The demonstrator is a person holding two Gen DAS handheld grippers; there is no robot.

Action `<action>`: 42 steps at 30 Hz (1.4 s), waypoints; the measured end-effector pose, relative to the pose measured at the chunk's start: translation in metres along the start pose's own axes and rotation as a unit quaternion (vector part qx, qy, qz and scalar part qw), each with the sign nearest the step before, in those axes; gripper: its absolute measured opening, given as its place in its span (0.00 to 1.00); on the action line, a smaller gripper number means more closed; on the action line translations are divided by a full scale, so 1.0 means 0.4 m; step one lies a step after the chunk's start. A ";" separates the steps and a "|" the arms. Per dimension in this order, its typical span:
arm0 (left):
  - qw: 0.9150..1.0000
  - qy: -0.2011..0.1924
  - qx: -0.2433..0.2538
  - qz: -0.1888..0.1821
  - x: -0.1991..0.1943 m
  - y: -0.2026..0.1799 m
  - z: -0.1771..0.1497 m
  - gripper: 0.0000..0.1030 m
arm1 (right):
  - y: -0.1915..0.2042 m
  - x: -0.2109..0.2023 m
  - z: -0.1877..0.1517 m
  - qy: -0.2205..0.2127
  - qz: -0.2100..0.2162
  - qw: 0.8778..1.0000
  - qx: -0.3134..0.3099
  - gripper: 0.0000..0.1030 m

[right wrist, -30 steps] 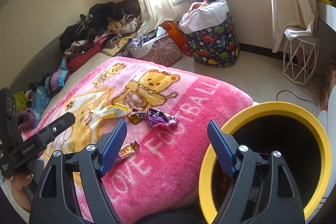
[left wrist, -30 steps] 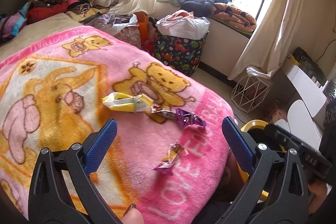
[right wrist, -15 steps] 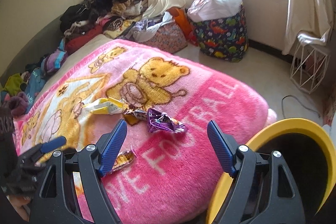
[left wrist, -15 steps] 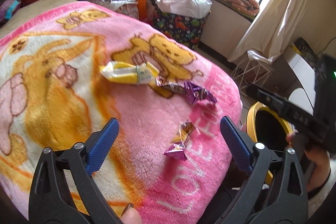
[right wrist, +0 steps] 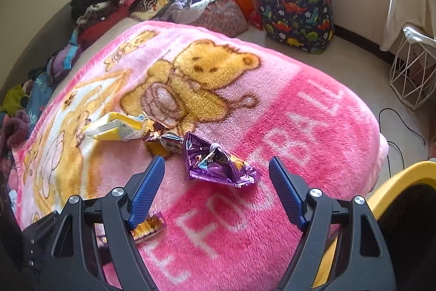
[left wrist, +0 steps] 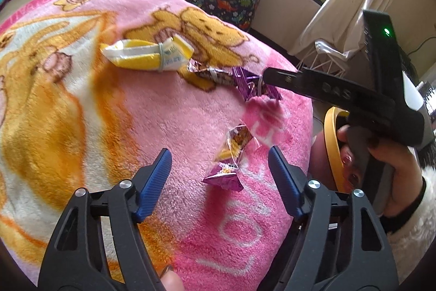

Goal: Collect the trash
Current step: 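Grasp the small candy wrapper with the left tool while the right tool grasps the purple wrapper, then carry the candy wrapper and purple wrapper in both tools over the yellow bin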

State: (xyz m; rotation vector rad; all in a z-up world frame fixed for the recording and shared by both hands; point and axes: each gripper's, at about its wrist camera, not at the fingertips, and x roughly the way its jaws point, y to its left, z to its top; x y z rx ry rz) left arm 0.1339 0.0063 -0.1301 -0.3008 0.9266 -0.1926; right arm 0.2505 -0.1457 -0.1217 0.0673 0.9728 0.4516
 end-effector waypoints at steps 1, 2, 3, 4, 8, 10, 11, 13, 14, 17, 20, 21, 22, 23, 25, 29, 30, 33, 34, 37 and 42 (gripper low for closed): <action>1.000 0.002 0.000 0.000 0.004 0.001 -0.002 0.61 | 0.002 0.012 0.003 0.005 -0.002 1.000 -0.003 0.74; 1.000 0.003 0.000 -0.001 0.008 0.001 -0.003 0.61 | 0.003 0.023 0.006 0.010 -0.002 1.000 -0.003 0.74; 1.000 0.004 0.000 -0.001 0.010 0.001 -0.003 0.60 | 0.004 0.031 0.008 0.013 -0.002 1.000 -0.003 0.74; 1.000 0.006 0.000 -0.002 0.014 0.003 -0.004 0.58 | 0.006 0.040 0.009 0.017 -0.001 1.000 -0.002 0.74; 1.000 0.010 -0.003 -0.002 0.023 0.010 -0.008 0.55 | 0.006 0.072 0.013 0.033 -0.002 0.999 0.001 0.74; 1.000 0.011 -0.003 -0.003 0.025 0.011 -0.009 0.53 | -0.001 0.088 0.012 0.040 0.002 0.999 0.014 0.74; 1.000 0.011 -0.003 -0.003 0.027 0.012 -0.009 0.52 | -0.006 0.094 0.009 0.041 0.002 0.999 0.021 0.73; 1.000 0.011 -0.002 -0.005 0.028 0.012 -0.009 0.50 | -0.010 0.101 0.005 0.043 -0.001 0.999 0.026 0.69; 1.000 0.012 -0.003 -0.006 0.029 0.011 -0.008 0.49 | -0.012 0.102 0.004 0.043 -0.001 0.999 0.027 0.68; 1.000 0.015 -0.005 -0.008 0.034 0.009 -0.010 0.46 | -0.017 0.098 -0.006 0.039 0.001 0.999 0.027 0.66; 1.000 0.019 -0.002 -0.010 0.038 0.001 -0.013 0.43 | -0.027 0.093 -0.019 0.036 0.002 0.999 0.034 0.62; 1.000 0.021 -0.001 -0.011 0.041 -0.001 -0.011 0.42 | -0.029 0.090 -0.025 0.035 0.002 0.999 0.033 0.61; 1.000 0.022 0.002 -0.012 0.042 -0.005 -0.013 0.42 | -0.028 0.088 -0.028 0.035 0.001 0.999 0.032 0.60; 1.000 0.023 0.003 -0.012 0.044 -0.006 -0.012 0.41 | -0.028 0.085 -0.032 0.034 -0.001 0.999 0.032 0.59; 1.000 0.025 0.005 -0.013 0.046 -0.008 -0.014 0.38 | -0.032 0.078 -0.038 0.033 0.001 0.999 0.039 0.55; 0.999 0.029 0.003 -0.014 0.051 -0.008 -0.017 0.32 | -0.048 0.059 -0.052 0.034 0.006 0.997 0.065 0.47; 0.999 0.030 0.003 -0.014 0.052 -0.008 -0.017 0.31 | -0.054 0.050 -0.058 0.032 0.011 0.997 0.075 0.45; 0.999 0.032 0.002 -0.019 0.052 -0.008 -0.020 0.25 | -0.058 0.029 -0.070 0.026 0.017 0.996 0.089 0.41; 0.999 0.033 0.001 -0.020 0.053 -0.009 -0.020 0.24 | -0.059 0.022 -0.074 0.023 0.022 0.995 0.094 0.41; 0.999 0.032 0.000 -0.025 0.051 -0.011 -0.022 0.23 | -0.060 0.003 -0.088 0.016 0.028 0.995 0.099 0.41; 0.999 0.024 0.001 -0.029 0.038 -0.017 -0.018 0.23 | -0.053 -0.036 -0.097 0.000 0.035 0.995 0.098 0.41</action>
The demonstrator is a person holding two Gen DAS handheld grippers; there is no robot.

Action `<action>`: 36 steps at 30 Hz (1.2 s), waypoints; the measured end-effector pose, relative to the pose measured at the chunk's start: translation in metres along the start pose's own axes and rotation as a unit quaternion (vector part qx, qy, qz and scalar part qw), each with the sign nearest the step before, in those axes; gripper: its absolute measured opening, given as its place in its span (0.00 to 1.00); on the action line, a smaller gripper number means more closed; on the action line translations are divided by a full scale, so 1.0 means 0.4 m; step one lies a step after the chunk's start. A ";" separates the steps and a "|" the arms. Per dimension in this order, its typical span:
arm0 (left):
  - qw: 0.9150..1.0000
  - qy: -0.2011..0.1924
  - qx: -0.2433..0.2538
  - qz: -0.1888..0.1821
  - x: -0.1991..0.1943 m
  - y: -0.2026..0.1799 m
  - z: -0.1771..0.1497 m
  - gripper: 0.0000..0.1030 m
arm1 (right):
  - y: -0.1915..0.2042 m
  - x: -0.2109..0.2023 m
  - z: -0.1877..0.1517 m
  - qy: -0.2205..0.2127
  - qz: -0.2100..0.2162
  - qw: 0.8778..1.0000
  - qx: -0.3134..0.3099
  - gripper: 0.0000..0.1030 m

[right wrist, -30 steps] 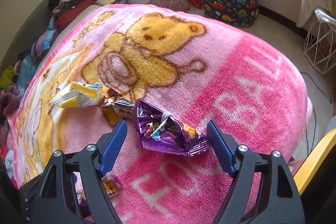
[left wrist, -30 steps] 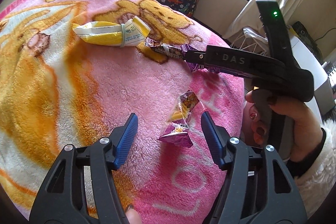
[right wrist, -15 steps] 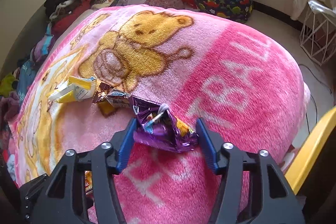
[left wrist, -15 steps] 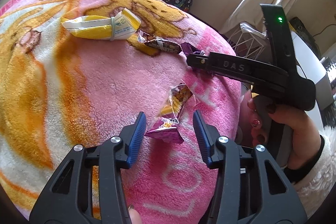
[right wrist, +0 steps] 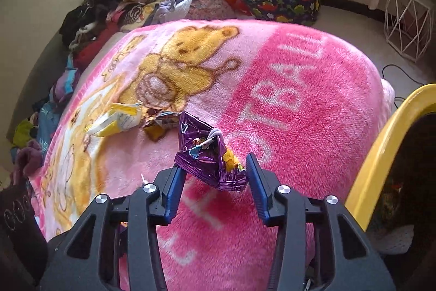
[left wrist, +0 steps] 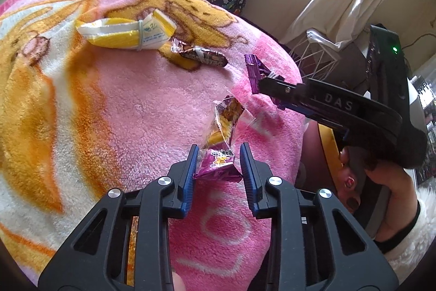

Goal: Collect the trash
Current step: 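Carry the candy wrapper and purple wrapper in both tools over the yellow bin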

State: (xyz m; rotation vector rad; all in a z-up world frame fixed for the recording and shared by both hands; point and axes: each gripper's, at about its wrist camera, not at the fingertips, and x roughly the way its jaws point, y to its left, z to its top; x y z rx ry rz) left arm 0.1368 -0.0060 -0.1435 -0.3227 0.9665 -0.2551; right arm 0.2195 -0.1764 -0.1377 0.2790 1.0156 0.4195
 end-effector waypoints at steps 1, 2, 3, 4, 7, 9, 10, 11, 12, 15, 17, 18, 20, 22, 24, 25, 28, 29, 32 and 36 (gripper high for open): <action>1.000 -0.002 0.000 0.000 -0.003 -0.002 0.001 0.23 | 0.003 -0.011 -0.001 -0.005 0.002 1.000 -0.002 0.41; 1.000 -0.005 0.000 -0.001 -0.008 -0.004 0.003 0.23 | 0.007 -0.026 -0.004 -0.011 0.004 1.000 -0.003 0.41; 1.000 -0.008 0.001 -0.003 -0.014 -0.006 0.005 0.23 | 0.009 -0.035 -0.004 -0.015 0.006 1.000 -0.004 0.41; 1.000 -0.011 0.002 -0.004 -0.019 -0.010 0.007 0.23 | 0.011 -0.050 -0.004 -0.022 0.008 1.000 -0.005 0.41; 1.000 -0.020 0.006 -0.006 -0.036 -0.023 0.012 0.23 | 0.014 -0.087 -0.008 -0.037 0.009 0.999 -0.008 0.41; 1.000 -0.026 0.010 -0.008 -0.047 -0.036 0.016 0.23 | 0.011 -0.110 -0.013 -0.045 0.008 0.999 -0.008 0.41; 0.999 -0.028 0.012 -0.009 -0.051 -0.041 0.019 0.23 | 0.008 -0.125 -0.015 -0.050 0.008 0.999 -0.007 0.41; 0.999 -0.032 0.015 -0.009 -0.058 -0.048 0.020 0.23 | 0.005 -0.134 -0.016 -0.054 0.008 0.998 -0.006 0.41; 0.999 -0.036 0.017 -0.010 -0.064 -0.055 0.022 0.23 | 0.000 -0.147 -0.017 -0.059 0.008 0.998 -0.005 0.41; 0.999 -0.045 0.024 -0.014 -0.080 -0.075 0.025 0.23 | -0.017 -0.182 -0.021 -0.071 0.007 0.997 -0.001 0.41; 0.998 -0.049 0.028 -0.016 -0.088 -0.087 0.027 0.23 | -0.028 -0.205 -0.024 -0.080 0.003 0.997 0.001 0.41; 0.998 -0.052 0.030 -0.017 -0.092 -0.093 0.027 0.23 | -0.035 -0.218 -0.026 -0.084 0.002 0.996 0.004 0.41; 0.998 -0.056 0.033 -0.020 -0.102 -0.108 0.029 0.23 | -0.048 -0.242 -0.032 -0.093 -0.001 0.996 0.008 0.41; 0.997 -0.061 0.038 -0.023 -0.111 -0.123 0.030 0.23 | -0.061 -0.266 -0.039 -0.100 -0.004 0.995 0.011 0.41; 0.997 -0.064 0.041 -0.026 -0.118 -0.137 0.028 0.23 | -0.079 -0.288 -0.049 -0.106 -0.010 0.994 0.015 0.41; 0.997 -0.065 0.044 -0.028 -0.120 -0.145 0.027 0.23 | -0.088 -0.296 -0.055 -0.108 -0.012 0.994 0.018 0.41; 0.996 -0.068 0.050 -0.032 -0.126 -0.163 0.025 0.23 | -0.119 -0.321 -0.072 -0.114 -0.018 0.993 0.030 0.41; 0.996 -0.069 0.053 -0.034 -0.128 -0.172 0.024 0.23 | -0.126 -0.329 -0.079 -0.116 -0.020 0.992 0.034 0.41; 0.995 -0.072 0.061 -0.040 -0.135 -0.194 0.023 0.23 | -0.152 -0.355 -0.100 -0.122 -0.025 0.991 0.046 0.41; 0.994 -0.075 0.070 -0.047 -0.143 -0.221 0.020 0.23 | -0.180 -0.382 -0.116 -0.130 -0.030 0.989 0.057 0.41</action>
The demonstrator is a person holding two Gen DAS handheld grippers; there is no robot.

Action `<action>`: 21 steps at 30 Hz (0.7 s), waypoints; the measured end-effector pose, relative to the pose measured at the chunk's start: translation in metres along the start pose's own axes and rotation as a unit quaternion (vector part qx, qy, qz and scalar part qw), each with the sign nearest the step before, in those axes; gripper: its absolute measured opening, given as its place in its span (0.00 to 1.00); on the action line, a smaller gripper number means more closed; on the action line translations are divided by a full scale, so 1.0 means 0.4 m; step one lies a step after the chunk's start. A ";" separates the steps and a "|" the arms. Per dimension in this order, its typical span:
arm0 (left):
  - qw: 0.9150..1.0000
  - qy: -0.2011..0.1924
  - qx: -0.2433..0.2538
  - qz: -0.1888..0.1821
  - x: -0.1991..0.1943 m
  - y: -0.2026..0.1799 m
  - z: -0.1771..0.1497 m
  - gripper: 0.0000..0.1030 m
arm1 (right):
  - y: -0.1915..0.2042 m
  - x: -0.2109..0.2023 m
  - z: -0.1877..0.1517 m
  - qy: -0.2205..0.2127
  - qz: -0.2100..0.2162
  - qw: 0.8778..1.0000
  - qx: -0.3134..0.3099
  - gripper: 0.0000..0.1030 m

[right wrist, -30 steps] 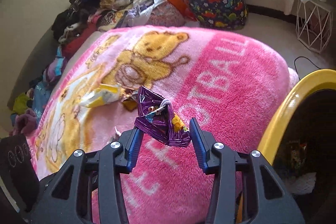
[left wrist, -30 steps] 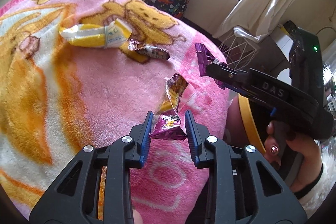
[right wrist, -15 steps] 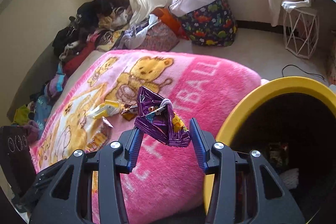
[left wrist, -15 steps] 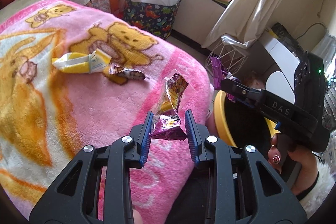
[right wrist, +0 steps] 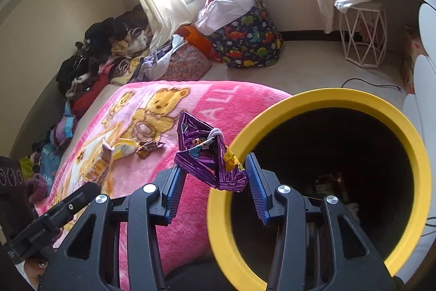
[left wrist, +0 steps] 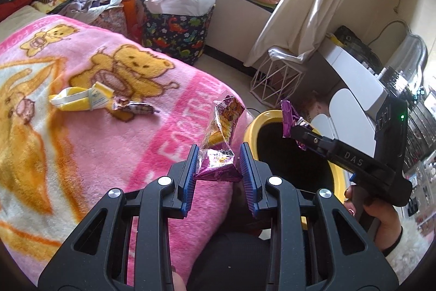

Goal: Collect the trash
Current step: 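Carry the candy wrapper and purple wrapper in both tools over the yellow bin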

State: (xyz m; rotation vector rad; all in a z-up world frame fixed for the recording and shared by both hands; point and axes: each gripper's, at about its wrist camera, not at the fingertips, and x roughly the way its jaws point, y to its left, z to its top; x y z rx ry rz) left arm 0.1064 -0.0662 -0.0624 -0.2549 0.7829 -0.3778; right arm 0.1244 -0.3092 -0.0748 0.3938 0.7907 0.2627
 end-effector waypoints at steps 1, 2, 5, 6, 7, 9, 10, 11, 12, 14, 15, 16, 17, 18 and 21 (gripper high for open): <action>1.000 -0.001 0.003 -0.002 -0.001 -0.009 0.001 0.23 | -0.006 -0.006 -0.004 -0.001 -0.002 1.000 0.001 0.41; 1.000 -0.001 0.004 -0.004 -0.002 -0.015 0.001 0.23 | -0.010 -0.011 -0.006 -0.003 -0.003 1.000 0.003 0.41; 1.000 -0.002 0.010 -0.008 -0.004 -0.035 0.000 0.23 | -0.031 -0.028 -0.014 -0.007 -0.008 1.000 0.010 0.41; 1.000 -0.002 0.012 -0.009 -0.005 -0.042 0.000 0.23 | -0.038 -0.034 -0.016 -0.008 -0.009 1.000 0.013 0.41; 1.000 -0.002 0.013 -0.010 -0.005 -0.048 -0.002 0.23 | -0.044 -0.038 -0.018 -0.009 -0.010 1.000 0.016 0.41; 1.000 -0.002 0.018 -0.013 -0.004 -0.061 -0.002 0.23 | -0.054 -0.046 -0.019 -0.011 -0.013 1.000 0.020 0.41; 1.000 -0.002 0.019 -0.013 -0.003 -0.067 -0.003 0.23 | -0.061 -0.051 -0.020 -0.013 -0.014 1.000 0.023 0.41; 1.000 -0.001 0.021 -0.015 -0.002 -0.072 -0.003 0.23 | -0.066 -0.056 -0.020 -0.014 -0.015 0.999 0.025 0.42; 1.000 -0.001 0.023 -0.016 -0.001 -0.075 -0.003 0.23 | -0.073 -0.061 -0.021 -0.015 -0.016 0.999 0.028 0.42; 0.999 0.001 0.027 -0.018 0.002 -0.087 -0.005 0.23 | -0.087 -0.069 -0.021 -0.018 -0.019 0.999 0.033 0.42; 0.999 0.002 0.029 -0.019 0.004 -0.093 -0.006 0.23 | -0.094 -0.074 -0.022 -0.019 -0.019 0.999 0.035 0.42; 0.999 0.003 0.032 -0.020 0.006 -0.099 -0.007 0.23 | -0.100 -0.079 -0.023 -0.021 -0.021 0.999 0.038 0.42; 0.999 0.004 0.034 -0.021 0.008 -0.105 -0.008 0.23 | -0.106 -0.084 -0.023 -0.022 -0.023 0.999 0.040 0.42; 0.999 0.005 0.036 -0.022 0.010 -0.111 -0.010 0.23 | -0.115 -0.089 -0.024 -0.024 -0.025 0.998 0.044 0.42; 0.999 0.010 0.046 -0.027 0.018 -0.134 -0.014 0.23 | -0.135 -0.102 -0.025 -0.028 -0.031 0.998 0.052 0.42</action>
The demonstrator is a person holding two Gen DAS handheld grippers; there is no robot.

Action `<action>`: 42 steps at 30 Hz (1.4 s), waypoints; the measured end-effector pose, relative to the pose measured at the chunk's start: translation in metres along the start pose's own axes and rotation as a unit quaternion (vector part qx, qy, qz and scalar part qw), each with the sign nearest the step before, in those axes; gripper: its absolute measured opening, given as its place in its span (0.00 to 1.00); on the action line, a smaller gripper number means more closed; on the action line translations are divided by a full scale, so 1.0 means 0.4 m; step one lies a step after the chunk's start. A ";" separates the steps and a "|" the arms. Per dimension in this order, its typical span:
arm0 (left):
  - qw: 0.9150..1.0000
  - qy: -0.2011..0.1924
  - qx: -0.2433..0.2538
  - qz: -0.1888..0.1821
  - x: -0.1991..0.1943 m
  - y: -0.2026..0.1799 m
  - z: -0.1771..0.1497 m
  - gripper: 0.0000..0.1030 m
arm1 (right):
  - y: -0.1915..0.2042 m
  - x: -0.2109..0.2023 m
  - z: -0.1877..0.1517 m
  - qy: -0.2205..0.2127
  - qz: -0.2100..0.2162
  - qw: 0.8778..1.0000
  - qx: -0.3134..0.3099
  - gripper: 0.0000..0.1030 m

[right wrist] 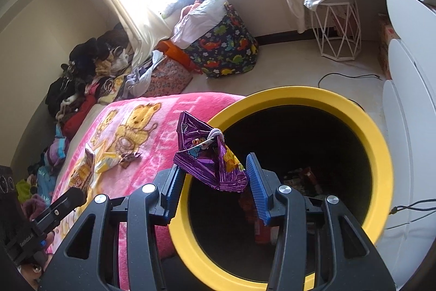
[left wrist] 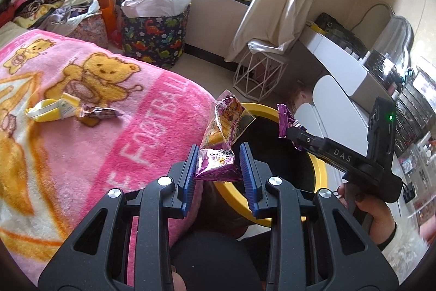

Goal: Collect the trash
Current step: 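Carry the candy wrapper and purple wrapper in both tools over the yellow bin, then open both tools to drop the wrappers into the bin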

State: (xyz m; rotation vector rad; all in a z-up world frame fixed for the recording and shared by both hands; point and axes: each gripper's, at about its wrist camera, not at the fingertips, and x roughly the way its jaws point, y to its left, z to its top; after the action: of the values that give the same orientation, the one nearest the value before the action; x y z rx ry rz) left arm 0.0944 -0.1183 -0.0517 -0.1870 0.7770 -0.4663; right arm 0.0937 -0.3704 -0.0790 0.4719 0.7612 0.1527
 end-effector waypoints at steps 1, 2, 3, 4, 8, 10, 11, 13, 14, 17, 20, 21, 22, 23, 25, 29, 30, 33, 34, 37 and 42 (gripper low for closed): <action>1.000 0.001 0.003 -0.001 0.003 -0.009 -0.001 0.23 | -0.004 -0.003 0.000 -0.001 -0.002 1.000 0.002 0.42; 1.000 0.003 0.006 -0.003 0.007 -0.013 -0.002 0.23 | -0.006 -0.006 0.000 -0.003 -0.003 1.000 0.005 0.42; 1.000 0.004 0.008 -0.004 0.010 -0.019 -0.002 0.23 | -0.013 -0.012 -0.001 -0.005 -0.005 1.000 0.007 0.42; 1.000 0.006 0.011 -0.006 0.014 -0.027 -0.004 0.23 | -0.020 -0.017 0.000 -0.007 -0.007 1.000 0.009 0.42; 1.000 0.015 0.022 -0.013 0.030 -0.056 -0.008 0.23 | -0.041 -0.034 0.004 -0.015 -0.013 1.000 0.018 0.43; 0.999 0.018 0.027 -0.016 0.038 -0.069 -0.010 0.23 | -0.049 -0.042 0.002 -0.018 -0.014 1.000 0.021 0.43; 0.999 0.019 0.030 -0.018 0.043 -0.077 -0.011 0.23 | -0.054 -0.047 0.002 -0.020 -0.016 0.999 0.024 0.43; 0.999 0.021 0.036 -0.019 0.051 -0.091 -0.014 0.23 | -0.064 -0.051 0.003 -0.023 -0.018 0.999 0.028 0.43; 0.999 0.023 0.038 -0.020 0.056 -0.098 -0.014 0.23 | -0.068 -0.053 0.003 -0.024 -0.018 0.999 0.030 0.43; 0.998 0.027 0.045 -0.021 0.068 -0.111 -0.015 0.23 | -0.085 -0.061 0.001 -0.027 -0.021 0.999 0.040 0.44; 0.998 0.030 0.050 -0.021 0.080 -0.124 -0.016 0.23 | -0.095 -0.065 0.000 -0.028 -0.022 0.998 0.048 0.44; 0.998 0.031 0.052 -0.021 0.084 -0.128 -0.016 0.23 | -0.100 -0.066 0.000 -0.028 -0.021 0.998 0.051 0.44; 0.998 0.032 0.053 -0.021 0.088 -0.132 -0.015 0.23 | -0.105 -0.068 0.000 -0.028 -0.021 0.998 0.053 0.44; 0.998 0.033 0.055 -0.021 0.093 -0.136 -0.015 0.23 | -0.110 -0.070 0.001 -0.028 -0.020 0.998 0.055 0.44; 0.997 0.035 0.060 -0.019 0.103 -0.145 -0.015 0.23 | -0.116 -0.073 -0.001 -0.029 -0.020 0.998 0.059 0.44; 0.996 0.043 0.070 -0.017 0.127 -0.163 -0.018 0.23 | -0.132 -0.084 -0.005 -0.031 -0.020 0.997 0.066 0.44; 0.996 0.044 0.072 -0.017 0.133 -0.167 -0.019 0.23 | -0.131 -0.085 -0.006 -0.031 -0.020 0.997 0.067 0.45; 0.996 0.051 0.077 -0.017 0.153 -0.176 -0.024 0.23 | -0.139 -0.088 -0.009 -0.029 -0.019 0.997 0.071 0.45; 0.995 0.055 0.079 -0.016 0.163 -0.179 -0.027 0.23 | -0.142 -0.090 -0.009 -0.029 -0.019 0.997 0.072 0.45; 0.994 0.064 0.083 -0.016 0.184 -0.183 -0.032 0.23 | -0.152 -0.094 -0.010 -0.029 -0.019 0.996 0.077 0.45; 0.993 0.079 0.092 -0.014 0.222 -0.195 -0.037 0.23 | -0.158 -0.098 -0.012 -0.029 -0.018 0.996 0.087 0.47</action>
State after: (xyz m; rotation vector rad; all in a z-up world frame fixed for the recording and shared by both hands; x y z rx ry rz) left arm 0.1128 -0.2290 -0.0922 0.0105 0.8823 -0.5805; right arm 0.0601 -0.4366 -0.0867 0.6247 0.7292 0.0395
